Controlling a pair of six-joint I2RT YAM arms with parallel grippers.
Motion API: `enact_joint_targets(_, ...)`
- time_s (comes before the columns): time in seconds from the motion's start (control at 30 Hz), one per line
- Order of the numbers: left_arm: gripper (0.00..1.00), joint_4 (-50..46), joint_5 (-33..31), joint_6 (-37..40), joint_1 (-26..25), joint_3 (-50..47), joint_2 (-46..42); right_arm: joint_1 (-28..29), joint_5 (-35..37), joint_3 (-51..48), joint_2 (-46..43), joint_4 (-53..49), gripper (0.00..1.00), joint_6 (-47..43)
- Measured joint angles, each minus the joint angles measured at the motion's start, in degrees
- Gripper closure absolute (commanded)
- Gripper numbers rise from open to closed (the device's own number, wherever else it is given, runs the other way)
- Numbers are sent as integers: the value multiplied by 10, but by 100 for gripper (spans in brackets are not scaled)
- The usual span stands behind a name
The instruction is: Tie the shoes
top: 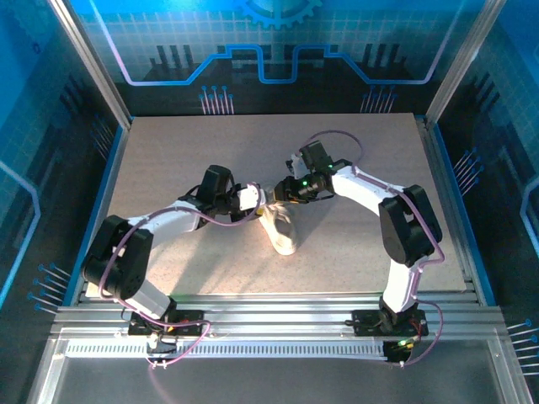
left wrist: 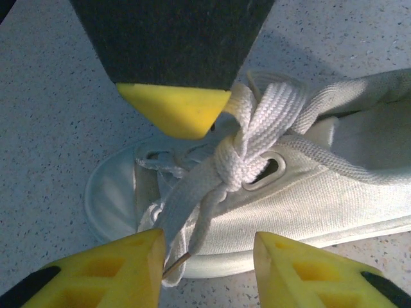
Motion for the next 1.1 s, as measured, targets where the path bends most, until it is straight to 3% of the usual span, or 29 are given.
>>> enact_joint_targets(0.13, 65, -1, 0, 7, -3, 12, 20, 0, -4, 1, 7, 1, 54, 2)
enact_joint_targets(0.23, 75, -4, 0, 9, -7, 17, 31, 1, -11, 1, 14, 3, 60, 4)
enact_joint_targets(0.33, 90, -10, -1, 16, -9, 17, 33, 1, -12, 1, 16, 5, 74, 7)
enact_joint_targets(0.4, 99, -14, -5, 19, -9, 18, 33, 1, -12, 4, 16, 5, 88, 5)
enact_joint_targets(0.5, 100, -17, -11, 23, -9, 18, 32, 1, -11, 6, 16, 11, 100, 5)
enact_joint_targets(1.1, 100, -51, -20, -11, -18, -17, -30, -17, 36, -21, -50, 75, 100, -18)
